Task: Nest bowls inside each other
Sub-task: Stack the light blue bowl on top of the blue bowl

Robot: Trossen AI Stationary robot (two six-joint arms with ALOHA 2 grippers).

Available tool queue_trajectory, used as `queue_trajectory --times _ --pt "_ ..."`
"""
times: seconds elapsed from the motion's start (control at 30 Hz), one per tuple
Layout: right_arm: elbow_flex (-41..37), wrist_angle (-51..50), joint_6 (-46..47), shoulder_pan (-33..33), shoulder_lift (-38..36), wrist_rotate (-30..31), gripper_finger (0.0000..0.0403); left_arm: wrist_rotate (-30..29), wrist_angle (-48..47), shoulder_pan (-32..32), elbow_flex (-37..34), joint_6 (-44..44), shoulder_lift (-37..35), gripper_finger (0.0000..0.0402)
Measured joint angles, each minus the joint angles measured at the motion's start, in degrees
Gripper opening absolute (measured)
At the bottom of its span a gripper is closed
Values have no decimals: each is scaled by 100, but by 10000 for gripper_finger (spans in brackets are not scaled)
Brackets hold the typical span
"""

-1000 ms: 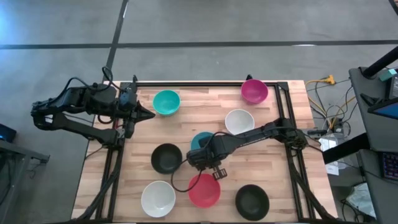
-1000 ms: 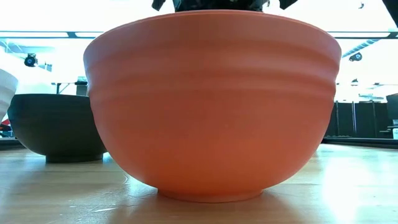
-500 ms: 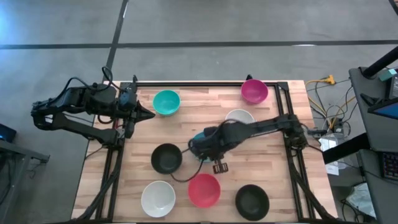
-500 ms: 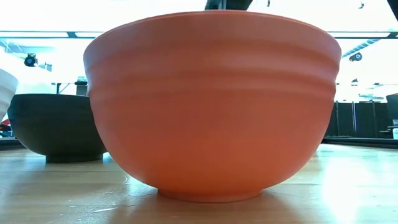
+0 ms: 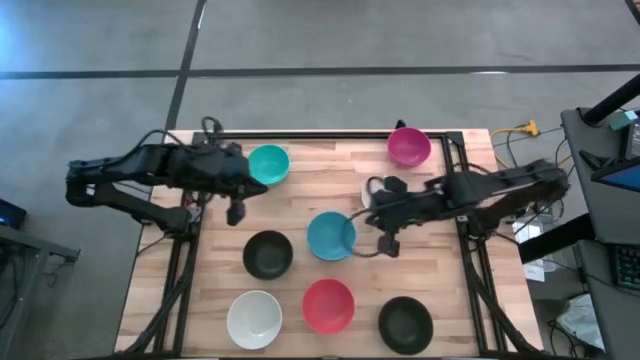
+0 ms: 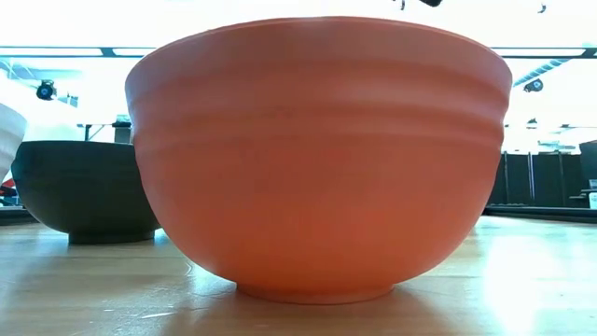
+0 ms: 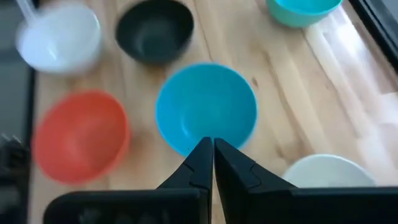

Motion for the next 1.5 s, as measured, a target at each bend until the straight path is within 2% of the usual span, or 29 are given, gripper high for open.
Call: queue_trajectory --times 0.13,0.3,0.53,0.6,0.7,0.8,0.9,1.03,1.1,1.13,1.27,1.33,1.4,1.5 --pt "-1389 1524 399 42 -1003 -13 9 -13 49 2 0 2 448 0" --pt "-2660 3100 642 36 -2024 -3 9 -9 338 2 55 2 1043 0" --pt "-3726 4597 661 -92 -2988 235 9 100 259 46 260 273 1392 0" --pt "-3959 4955 756 -183 -3220 581 9 -188 257 130 220 219 1351 0" --pt "-4416 5860 988 -320 -3626 1286 9 -1007 122 392 186 -168 1214 0" --pt "-4864 6591 917 -598 -4009 1443 9 -1480 162 752 186 -187 970 0" --pt "-5195 6774 920 -945 -4358 1401 9 -1666 372 1220 178 -188 740 0" --pt "-5454 6813 1011 -1441 -4568 1399 9 -1628 675 1990 109 -199 643 0" --pt "-5470 6819 1090 -1649 -4555 1393 9 -1142 708 2443 109 -201 690 0" --pt "-5470 6815 1108 -1728 -4538 1393 9 -712 713 2688 109 -201 738 0" --pt "-5354 6800 1110 -1890 -4371 1371 9 1519 697 3541 67 -197 1103 0" --pt "-5277 6775 1112 -1920 -4265 1361 9 2354 690 3768 29 -171 1318 0" --pt "-5205 6757 1111 -1918 -4153 1358 9 2641 547 3913 17 -51 1505 0" --pt "-5051 6661 1153 -1913 -3970 1262 9 2409 260 3984 24 681 1745 0"
